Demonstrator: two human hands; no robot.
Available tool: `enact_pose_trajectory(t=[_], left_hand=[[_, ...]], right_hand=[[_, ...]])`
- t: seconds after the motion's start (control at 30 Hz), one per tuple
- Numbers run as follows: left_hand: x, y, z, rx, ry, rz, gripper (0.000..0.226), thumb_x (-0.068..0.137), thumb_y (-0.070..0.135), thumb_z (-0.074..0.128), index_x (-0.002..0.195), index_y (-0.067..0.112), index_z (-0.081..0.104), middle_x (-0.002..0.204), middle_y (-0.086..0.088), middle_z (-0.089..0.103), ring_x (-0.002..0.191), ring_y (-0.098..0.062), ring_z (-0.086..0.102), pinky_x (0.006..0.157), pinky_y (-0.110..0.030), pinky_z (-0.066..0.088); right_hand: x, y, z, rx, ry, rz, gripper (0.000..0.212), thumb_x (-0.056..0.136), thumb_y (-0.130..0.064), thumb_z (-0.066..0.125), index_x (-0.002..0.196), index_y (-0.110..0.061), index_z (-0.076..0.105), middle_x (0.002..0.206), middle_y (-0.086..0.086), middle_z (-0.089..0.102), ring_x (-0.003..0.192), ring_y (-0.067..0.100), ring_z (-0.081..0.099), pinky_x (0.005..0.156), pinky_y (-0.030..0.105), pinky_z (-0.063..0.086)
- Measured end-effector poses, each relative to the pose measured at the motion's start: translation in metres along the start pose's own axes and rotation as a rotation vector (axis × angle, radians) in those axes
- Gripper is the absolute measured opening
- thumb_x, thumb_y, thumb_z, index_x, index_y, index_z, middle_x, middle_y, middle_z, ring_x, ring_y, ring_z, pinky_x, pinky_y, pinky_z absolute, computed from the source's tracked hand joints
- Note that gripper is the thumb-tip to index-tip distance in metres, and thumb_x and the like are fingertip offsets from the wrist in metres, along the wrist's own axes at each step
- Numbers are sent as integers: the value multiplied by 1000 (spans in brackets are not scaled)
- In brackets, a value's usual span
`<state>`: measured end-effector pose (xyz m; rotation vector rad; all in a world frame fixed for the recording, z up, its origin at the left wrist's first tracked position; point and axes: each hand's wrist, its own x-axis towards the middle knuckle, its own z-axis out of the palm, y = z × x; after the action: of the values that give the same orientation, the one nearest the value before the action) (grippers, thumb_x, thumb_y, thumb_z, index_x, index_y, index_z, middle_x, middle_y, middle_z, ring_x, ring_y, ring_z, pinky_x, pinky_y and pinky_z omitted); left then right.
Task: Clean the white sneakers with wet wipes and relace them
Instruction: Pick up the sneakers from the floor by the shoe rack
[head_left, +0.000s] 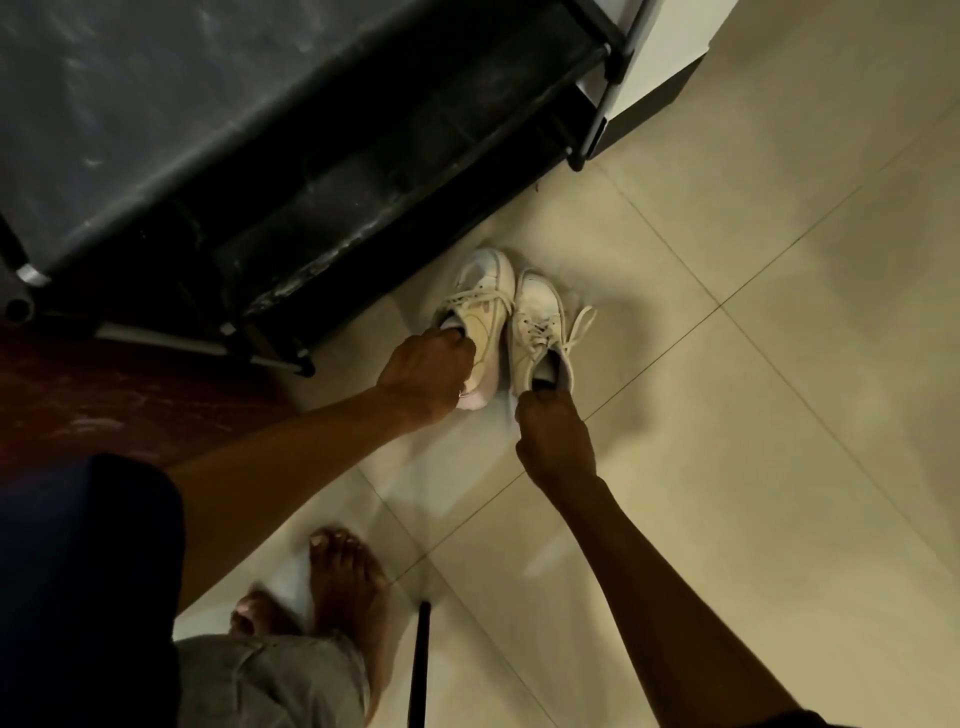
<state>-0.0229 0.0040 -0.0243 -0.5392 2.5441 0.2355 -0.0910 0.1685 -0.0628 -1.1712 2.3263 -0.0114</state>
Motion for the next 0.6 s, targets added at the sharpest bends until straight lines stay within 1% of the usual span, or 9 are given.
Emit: enact_pose_trajectory(t=[0.07, 0.13, 0.17, 0.23, 0.27, 0.3, 0.37, 0.43, 0.6], left_hand=[[-1, 1, -2, 21, -14, 13, 46, 94, 17, 63, 137, 11, 47, 141, -10, 55, 123, -29, 59, 109, -52, 38], [-3, 3, -4, -131, -37, -13, 61, 94, 13, 65, 146, 10, 33, 147, -13, 50, 129, -33, 55, 114, -65, 29], [-4, 3, -6, -211, -35, -27, 66, 94, 10, 65, 149, 8, 28, 149, -15, 48, 130, -34, 54, 112, -63, 33], [-7, 5, -9, -305, 4, -20, 68, 94, 7, 64, 150, 2, 25, 147, -20, 48, 128, -35, 55, 101, -42, 45], [-9, 6, -10, -322, 7, -7, 66, 94, 7, 63, 149, -1, 27, 147, -22, 49, 127, -35, 56, 96, -34, 45], [-9, 6, -12, -332, -2, 0, 64, 95, 8, 63, 149, -2, 30, 147, -22, 48, 129, -34, 55, 97, -31, 44], [-12, 7, -17, -348, -36, -1, 63, 95, 10, 64, 150, -1, 33, 151, -19, 45, 136, -32, 49, 108, -30, 40], [-17, 8, -24, -342, -60, -9, 64, 95, 11, 65, 150, 0, 35, 153, -18, 44, 139, -31, 47, 114, -33, 38], [-45, 14, -56, -358, -76, -26, 58, 88, 10, 75, 140, 1, 50, 141, -18, 55, 126, -32, 58, 107, -37, 48]], right_hand=[[1, -2, -5, -1, 2, -25, 20, 74, 12, 67, 94, 8, 65, 88, 26, 67, 80, 43, 65, 69, 43, 56], [1, -3, -7, 24, 30, -41, 25, 79, 11, 61, 104, 8, 61, 95, 27, 66, 85, 44, 65, 73, 44, 55], [1, -5, -7, 43, 43, -35, 32, 82, 9, 59, 114, 6, 56, 100, 27, 65, 88, 43, 64, 74, 44, 55], [1, -8, -8, 92, 62, 23, 48, 85, 3, 61, 129, -1, 42, 110, 25, 62, 93, 42, 64, 75, 45, 57], [0, -10, -9, 115, 74, 60, 54, 85, 0, 62, 132, -4, 36, 115, 24, 60, 95, 42, 64, 76, 45, 57], [-1, -12, -10, 135, 94, 91, 55, 86, -4, 63, 132, -7, 33, 118, 23, 59, 96, 41, 64, 75, 45, 57], [-4, -18, -17, 168, 132, 128, 53, 90, -16, 65, 132, -9, 33, 121, 20, 59, 98, 39, 65, 75, 42, 58], [-12, -24, -26, 172, 135, 150, 55, 91, -20, 64, 135, -7, 34, 122, 20, 59, 99, 38, 66, 77, 41, 56], [-41, -38, -57, 139, 101, 187, 60, 93, -14, 55, 145, -4, 26, 126, 20, 59, 104, 38, 63, 79, 40, 51]])
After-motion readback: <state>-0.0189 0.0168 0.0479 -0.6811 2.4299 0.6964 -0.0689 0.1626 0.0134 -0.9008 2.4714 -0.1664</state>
